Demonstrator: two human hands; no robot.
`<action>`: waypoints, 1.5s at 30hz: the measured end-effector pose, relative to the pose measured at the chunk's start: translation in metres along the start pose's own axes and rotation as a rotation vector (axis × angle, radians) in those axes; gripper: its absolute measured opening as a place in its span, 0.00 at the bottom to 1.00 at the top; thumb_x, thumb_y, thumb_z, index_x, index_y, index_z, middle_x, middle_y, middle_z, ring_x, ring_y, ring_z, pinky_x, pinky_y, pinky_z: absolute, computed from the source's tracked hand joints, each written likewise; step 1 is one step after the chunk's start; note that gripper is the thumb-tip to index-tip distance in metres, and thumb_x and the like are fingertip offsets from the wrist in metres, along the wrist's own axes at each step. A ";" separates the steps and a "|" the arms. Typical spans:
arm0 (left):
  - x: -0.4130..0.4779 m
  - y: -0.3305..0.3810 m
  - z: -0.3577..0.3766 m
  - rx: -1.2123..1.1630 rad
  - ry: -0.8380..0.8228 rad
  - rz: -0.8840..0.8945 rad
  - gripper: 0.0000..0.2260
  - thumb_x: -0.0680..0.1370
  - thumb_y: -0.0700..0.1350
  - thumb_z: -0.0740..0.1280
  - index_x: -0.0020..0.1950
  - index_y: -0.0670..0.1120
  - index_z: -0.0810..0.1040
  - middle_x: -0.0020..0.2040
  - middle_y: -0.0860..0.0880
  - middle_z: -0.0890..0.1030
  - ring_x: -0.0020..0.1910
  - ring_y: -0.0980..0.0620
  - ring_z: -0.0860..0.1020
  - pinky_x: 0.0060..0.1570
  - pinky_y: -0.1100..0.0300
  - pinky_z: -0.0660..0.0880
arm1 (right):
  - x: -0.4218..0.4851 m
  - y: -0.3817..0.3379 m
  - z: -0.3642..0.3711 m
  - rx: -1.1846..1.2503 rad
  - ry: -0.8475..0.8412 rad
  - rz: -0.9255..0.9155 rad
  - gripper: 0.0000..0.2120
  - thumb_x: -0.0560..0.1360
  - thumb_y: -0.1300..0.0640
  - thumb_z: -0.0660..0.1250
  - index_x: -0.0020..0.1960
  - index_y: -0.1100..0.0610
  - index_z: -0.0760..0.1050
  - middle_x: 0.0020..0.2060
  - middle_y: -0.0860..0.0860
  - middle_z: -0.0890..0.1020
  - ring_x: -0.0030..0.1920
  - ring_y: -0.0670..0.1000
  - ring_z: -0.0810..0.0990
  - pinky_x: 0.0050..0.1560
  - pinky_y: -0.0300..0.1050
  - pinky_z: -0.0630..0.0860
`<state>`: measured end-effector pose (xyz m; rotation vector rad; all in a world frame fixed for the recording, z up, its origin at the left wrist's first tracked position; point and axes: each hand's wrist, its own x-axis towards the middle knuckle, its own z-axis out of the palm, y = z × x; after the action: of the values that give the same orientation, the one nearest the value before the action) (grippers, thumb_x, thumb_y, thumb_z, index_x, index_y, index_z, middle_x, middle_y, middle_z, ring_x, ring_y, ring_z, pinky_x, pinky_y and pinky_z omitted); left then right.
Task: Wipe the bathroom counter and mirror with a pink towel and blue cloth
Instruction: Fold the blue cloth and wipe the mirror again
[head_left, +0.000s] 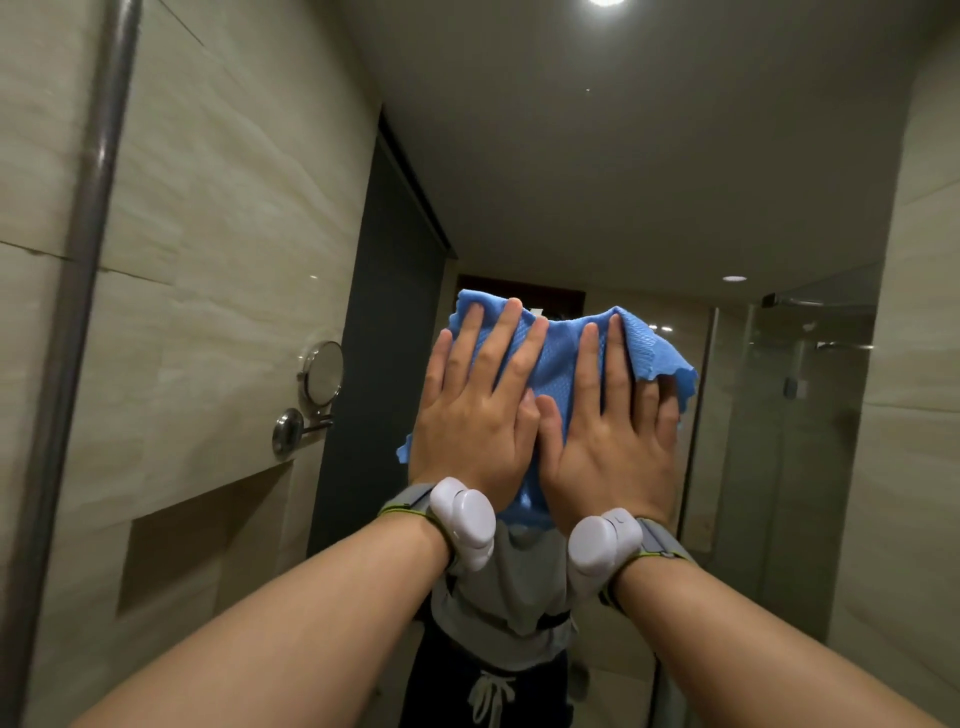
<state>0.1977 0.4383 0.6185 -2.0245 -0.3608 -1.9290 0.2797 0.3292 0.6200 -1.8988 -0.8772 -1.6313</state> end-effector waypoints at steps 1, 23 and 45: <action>0.000 -0.005 -0.001 0.007 -0.008 0.009 0.26 0.84 0.51 0.54 0.83 0.51 0.59 0.84 0.48 0.58 0.84 0.45 0.51 0.82 0.43 0.50 | 0.001 -0.005 0.002 0.003 0.002 0.000 0.35 0.81 0.38 0.47 0.82 0.54 0.45 0.81 0.52 0.48 0.73 0.62 0.66 0.75 0.57 0.51; -0.001 -0.114 -0.035 0.002 0.001 -0.062 0.27 0.83 0.48 0.56 0.83 0.50 0.59 0.84 0.47 0.57 0.84 0.45 0.51 0.81 0.43 0.51 | 0.018 -0.120 0.020 0.038 0.040 -0.050 0.33 0.83 0.40 0.49 0.82 0.56 0.48 0.81 0.54 0.53 0.71 0.64 0.66 0.78 0.59 0.51; -0.017 -0.168 -0.049 0.022 0.003 -0.053 0.26 0.84 0.51 0.53 0.83 0.49 0.60 0.84 0.46 0.58 0.84 0.44 0.52 0.81 0.44 0.51 | 0.010 -0.184 0.029 0.043 0.016 -0.063 0.31 0.84 0.41 0.46 0.82 0.56 0.48 0.81 0.54 0.52 0.74 0.64 0.63 0.78 0.60 0.50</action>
<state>0.0850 0.5731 0.6126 -2.0172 -0.4368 -1.9509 0.1650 0.4763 0.6168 -1.8440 -0.9665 -1.6479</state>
